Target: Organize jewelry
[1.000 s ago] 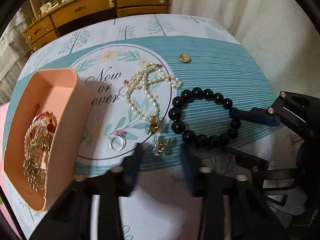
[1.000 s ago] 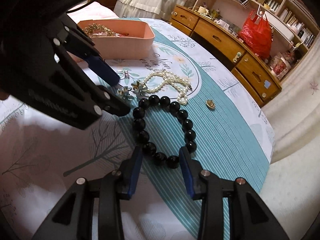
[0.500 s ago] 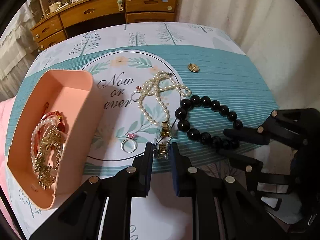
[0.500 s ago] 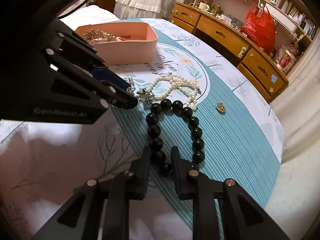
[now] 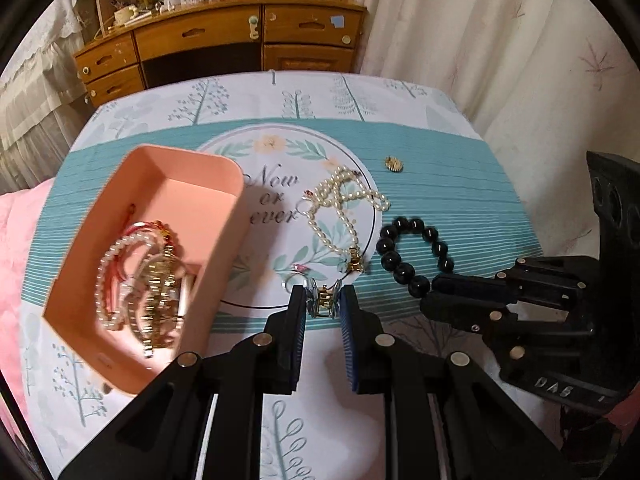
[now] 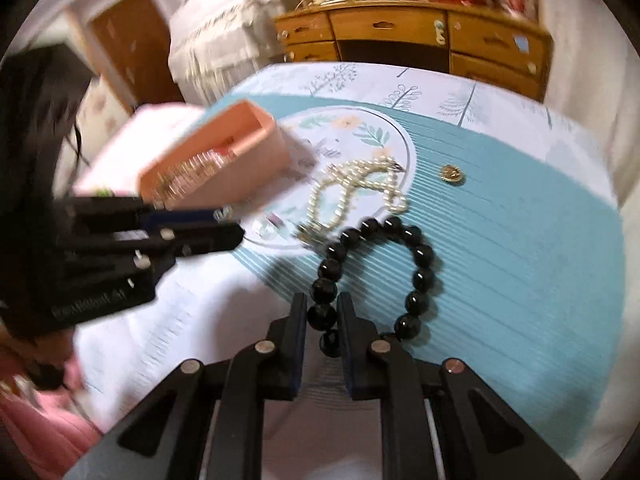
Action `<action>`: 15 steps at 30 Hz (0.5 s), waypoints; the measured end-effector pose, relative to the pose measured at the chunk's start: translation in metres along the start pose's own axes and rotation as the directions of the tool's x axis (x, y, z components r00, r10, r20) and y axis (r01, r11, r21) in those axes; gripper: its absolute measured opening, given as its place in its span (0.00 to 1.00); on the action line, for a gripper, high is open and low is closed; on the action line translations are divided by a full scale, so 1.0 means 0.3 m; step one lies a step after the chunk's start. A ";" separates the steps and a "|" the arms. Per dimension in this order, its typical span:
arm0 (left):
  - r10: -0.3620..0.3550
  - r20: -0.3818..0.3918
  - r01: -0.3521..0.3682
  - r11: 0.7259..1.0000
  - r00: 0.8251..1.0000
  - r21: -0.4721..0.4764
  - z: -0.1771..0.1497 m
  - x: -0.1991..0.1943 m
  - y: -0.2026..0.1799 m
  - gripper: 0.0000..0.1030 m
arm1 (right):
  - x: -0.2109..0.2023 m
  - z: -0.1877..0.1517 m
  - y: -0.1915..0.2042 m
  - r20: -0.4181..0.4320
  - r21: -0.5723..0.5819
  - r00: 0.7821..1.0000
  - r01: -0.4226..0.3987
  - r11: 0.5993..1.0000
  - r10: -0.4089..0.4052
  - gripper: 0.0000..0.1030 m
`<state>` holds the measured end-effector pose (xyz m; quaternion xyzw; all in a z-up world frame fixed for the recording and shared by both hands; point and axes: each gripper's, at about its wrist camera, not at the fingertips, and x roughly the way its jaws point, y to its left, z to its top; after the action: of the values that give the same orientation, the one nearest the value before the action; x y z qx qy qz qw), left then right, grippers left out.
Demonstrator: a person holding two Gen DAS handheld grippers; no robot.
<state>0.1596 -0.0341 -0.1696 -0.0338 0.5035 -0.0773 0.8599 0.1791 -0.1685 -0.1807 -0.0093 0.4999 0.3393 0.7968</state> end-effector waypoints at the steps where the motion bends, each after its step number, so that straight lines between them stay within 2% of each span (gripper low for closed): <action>1: -0.003 0.006 0.003 1.000 1.000 0.001 -0.001 -0.016 0.006 0.14 | -0.009 0.004 0.003 0.011 0.025 1.000 -0.021 0.999 0.020 0.14; 8: -0.005 0.072 0.004 1.000 0.997 0.018 -0.004 -0.130 0.057 0.15 | -0.081 0.052 0.062 0.131 0.132 0.983 -0.143 0.981 0.125 0.14; 15: 0.009 0.106 -0.011 1.000 0.994 0.016 -0.020 -0.196 0.147 0.15 | -0.099 0.108 0.170 0.224 0.172 0.957 -0.223 0.959 0.182 0.14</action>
<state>0.1304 0.0192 -0.1278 -0.0283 0.4567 -0.0751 0.8860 0.1687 -0.1337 -0.1239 0.1558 0.4441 0.3678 0.8020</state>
